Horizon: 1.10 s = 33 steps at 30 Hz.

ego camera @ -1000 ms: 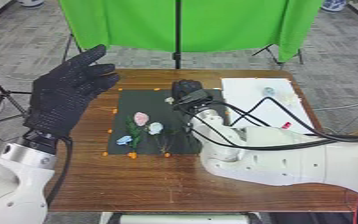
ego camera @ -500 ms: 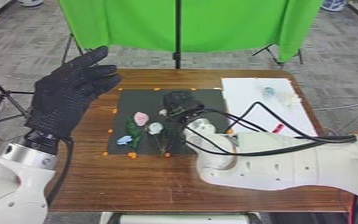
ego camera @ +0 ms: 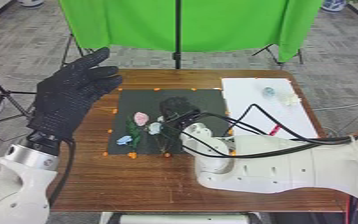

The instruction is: Arrange flowers

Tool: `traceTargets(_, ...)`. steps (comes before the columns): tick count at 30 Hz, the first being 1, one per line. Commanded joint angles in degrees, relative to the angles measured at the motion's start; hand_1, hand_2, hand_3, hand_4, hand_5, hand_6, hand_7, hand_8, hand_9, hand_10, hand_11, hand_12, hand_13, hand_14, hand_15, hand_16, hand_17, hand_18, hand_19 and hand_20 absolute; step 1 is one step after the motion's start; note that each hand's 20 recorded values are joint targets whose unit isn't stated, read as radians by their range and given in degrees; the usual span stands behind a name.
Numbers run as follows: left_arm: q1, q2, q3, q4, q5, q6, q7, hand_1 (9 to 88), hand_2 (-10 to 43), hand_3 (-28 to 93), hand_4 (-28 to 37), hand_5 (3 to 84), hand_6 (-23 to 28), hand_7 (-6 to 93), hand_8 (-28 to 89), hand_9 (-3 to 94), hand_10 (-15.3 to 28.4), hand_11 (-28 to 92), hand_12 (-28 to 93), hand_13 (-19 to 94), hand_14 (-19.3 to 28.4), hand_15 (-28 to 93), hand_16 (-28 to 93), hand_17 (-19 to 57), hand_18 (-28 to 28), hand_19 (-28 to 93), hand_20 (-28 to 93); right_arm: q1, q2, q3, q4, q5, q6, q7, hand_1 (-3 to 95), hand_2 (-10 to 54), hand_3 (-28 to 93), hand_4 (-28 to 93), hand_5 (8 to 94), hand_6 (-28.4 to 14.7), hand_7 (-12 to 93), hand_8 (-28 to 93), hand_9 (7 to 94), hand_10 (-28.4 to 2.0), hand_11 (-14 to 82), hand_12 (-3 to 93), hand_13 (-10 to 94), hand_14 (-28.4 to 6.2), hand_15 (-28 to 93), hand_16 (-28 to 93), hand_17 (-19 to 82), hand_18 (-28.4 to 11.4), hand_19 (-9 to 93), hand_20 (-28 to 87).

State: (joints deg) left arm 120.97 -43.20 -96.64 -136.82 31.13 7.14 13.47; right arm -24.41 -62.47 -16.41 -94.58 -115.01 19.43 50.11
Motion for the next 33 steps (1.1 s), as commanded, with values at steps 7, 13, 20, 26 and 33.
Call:
traceTargets(7,1.19,-0.18,-0.19,0.34,-0.60,0.52,0.18,24.2,7.4,77,-21.8,37.9,10.1,15.2,-10,34.2,22.0,30,12,24,28.4,52,-9,-8.9,25.6,56,27,-1.08,0.88,1.30,-0.66,-0.23,-4.33,-0.10,51.7,-9.5,70,-28,74.8,1.8,20,0,93.4,-6.0,16.3,29.6,84,-2.8,54,21,40,-15.4,92,-9)
traceTargets(13,1.50,-0.54,-0.27,0.22,-0.44,0.48,-0.25,24.3,7.4,77,-21.8,38.0,10.1,15.2,-10,34.2,22.0,30,12,24,28.4,52,-9,-8.9,25.6,56,27,-1.23,1.93,1.79,-1.44,-0.36,-5.16,-0.19,48.6,-9.5,72,-28,69.9,1.5,18,-3,91.3,-6.6,14.6,30.4,83,-3.3,55,20,39,-15.7,91,-8)
traceTargets(20,2.26,-1.17,-0.68,0.04,-0.57,0.99,-0.82,24.2,7.3,77,-21.8,38.0,10.1,15.2,-10,34.2,22.0,30,12,24,28.4,52,-9,-8.9,25.6,56,28,-0.87,3.10,2.18,-2.93,0.36,-5.84,-0.48,44.5,-9.5,74,-28,67.3,1.6,18,-13,88.2,-7.4,18.3,27.4,82,-3.6,56,19,38,-16.2,90,-6)
traceTargets(26,2.54,-1.64,-0.74,-0.04,-0.50,1.25,-1.30,24.2,7.3,77,-21.8,38.0,10.1,15.2,-10,34.3,22.0,30,12,24,28.4,52,-9,-8.9,25.6,56,28,-1.57,3.70,3.58,-3.78,0.25,-6.97,-1.66,42.9,-9.5,75,-28,66.6,1.4,18,-13,86.7,-7.7,20.9,25.0,81,-4.0,56,19,37,-16.6,90,-4)
traceTargets(33,2.50,-2.62,-0.78,0.02,-0.15,1.33,-2.43,24.3,7.3,77,-21.9,38.0,10.1,15.2,-10,34.3,21.9,30,12,24,28.4,52,-9,-8.9,25.6,56,28,-2.88,4.83,5.54,-5.09,0.08,-8.20,-2.94,41.6,-9.5,75,-28,65.5,1.3,17,-13,85.6,-8.0,22.7,23.7,80,-4.3,57,19,36,-17.0,89,-3)
